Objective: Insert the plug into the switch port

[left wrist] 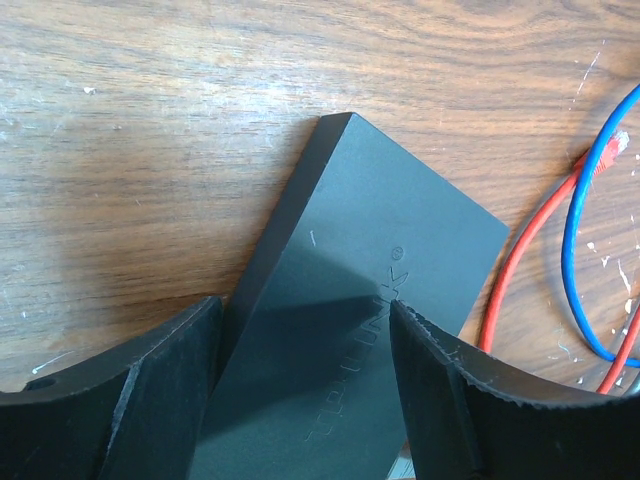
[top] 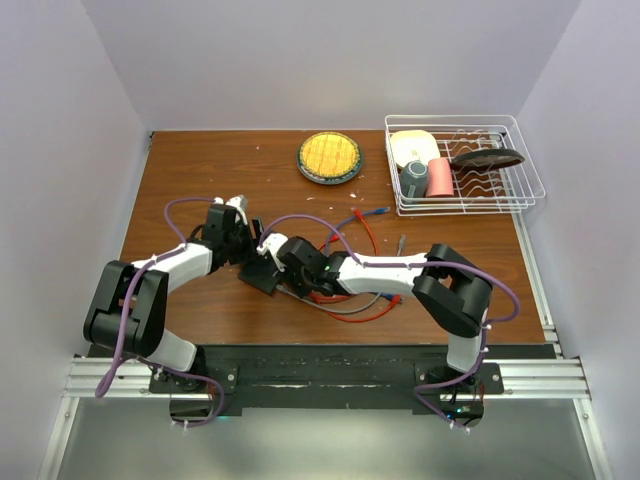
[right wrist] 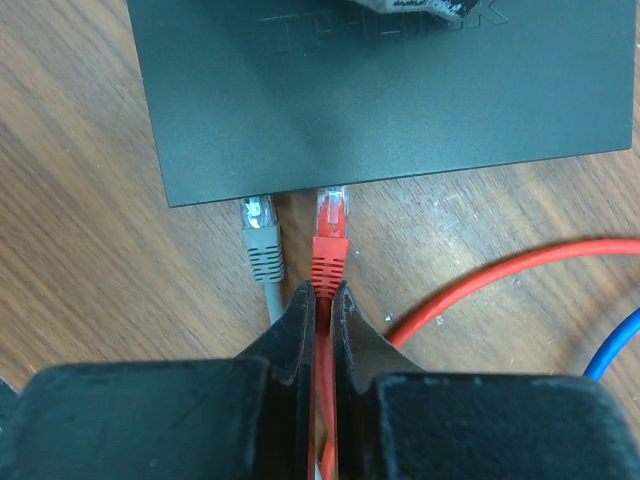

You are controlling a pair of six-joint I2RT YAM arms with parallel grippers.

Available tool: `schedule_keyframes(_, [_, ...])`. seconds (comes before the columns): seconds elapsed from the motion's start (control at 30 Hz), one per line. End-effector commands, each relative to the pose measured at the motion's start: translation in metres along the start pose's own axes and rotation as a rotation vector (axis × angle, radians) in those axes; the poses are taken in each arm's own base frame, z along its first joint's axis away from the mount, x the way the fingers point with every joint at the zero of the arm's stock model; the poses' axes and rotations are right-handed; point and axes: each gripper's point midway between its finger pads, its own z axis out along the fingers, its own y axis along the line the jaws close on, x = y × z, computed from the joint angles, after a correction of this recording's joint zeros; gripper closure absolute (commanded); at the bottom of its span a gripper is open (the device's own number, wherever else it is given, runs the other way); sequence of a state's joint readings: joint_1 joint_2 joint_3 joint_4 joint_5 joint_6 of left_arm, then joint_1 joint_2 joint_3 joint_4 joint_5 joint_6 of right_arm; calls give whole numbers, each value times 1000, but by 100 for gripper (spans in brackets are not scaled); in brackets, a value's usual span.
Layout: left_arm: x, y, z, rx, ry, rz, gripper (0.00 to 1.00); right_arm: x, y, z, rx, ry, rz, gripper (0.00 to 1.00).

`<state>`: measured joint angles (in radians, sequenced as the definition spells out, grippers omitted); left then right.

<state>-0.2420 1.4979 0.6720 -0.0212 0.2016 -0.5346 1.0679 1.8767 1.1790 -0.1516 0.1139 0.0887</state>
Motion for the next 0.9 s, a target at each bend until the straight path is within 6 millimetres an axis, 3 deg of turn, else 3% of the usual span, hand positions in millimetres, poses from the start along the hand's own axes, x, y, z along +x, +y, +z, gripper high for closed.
schedule_keyframes(0.0, [17, -9, 1, 66, 65, -17, 28, -38, 11, 4, -29, -146, 2, 100])
schedule_keyframes(0.1, [20, -9, 1, 70, 74, -18, 29, -31, 11, 7, -31, -131, 1, 100])
schedule_keyframes(0.53, [23, -16, 5, 125, 81, -11, 30, -43, 14, 12, -39, -192, -4, 100])
schedule_keyframes(0.87, [29, -21, 2, 164, 106, -5, 30, -57, 3, 11, 26, -247, 34, 100])
